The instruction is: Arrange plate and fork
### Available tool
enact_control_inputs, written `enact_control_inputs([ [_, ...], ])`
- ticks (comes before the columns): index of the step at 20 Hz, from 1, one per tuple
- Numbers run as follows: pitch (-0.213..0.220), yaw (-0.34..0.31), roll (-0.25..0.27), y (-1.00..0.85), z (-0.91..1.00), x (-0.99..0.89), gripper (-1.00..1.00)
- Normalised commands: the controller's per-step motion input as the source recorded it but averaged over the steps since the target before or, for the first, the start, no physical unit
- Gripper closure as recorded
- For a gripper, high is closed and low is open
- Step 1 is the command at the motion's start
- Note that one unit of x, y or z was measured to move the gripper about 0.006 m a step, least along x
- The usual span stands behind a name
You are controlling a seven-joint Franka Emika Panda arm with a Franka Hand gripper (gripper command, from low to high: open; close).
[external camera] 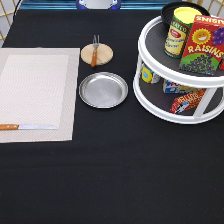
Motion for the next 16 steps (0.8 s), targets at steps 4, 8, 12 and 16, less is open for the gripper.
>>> enact_control_inputs([
  [4,0.025,0.0,-0.002,-0.02,0.04,0.36,-1.0],
  [8,0.124,0.0,0.018,-0.1,0.12,0.7,-1.0],
  [12,0.145,0.0,0.083,-0.29,0.11,0.9,-1.0],
  [16,0.133,0.0,0.084,-0.32,0.03,0.92,-1.0],
])
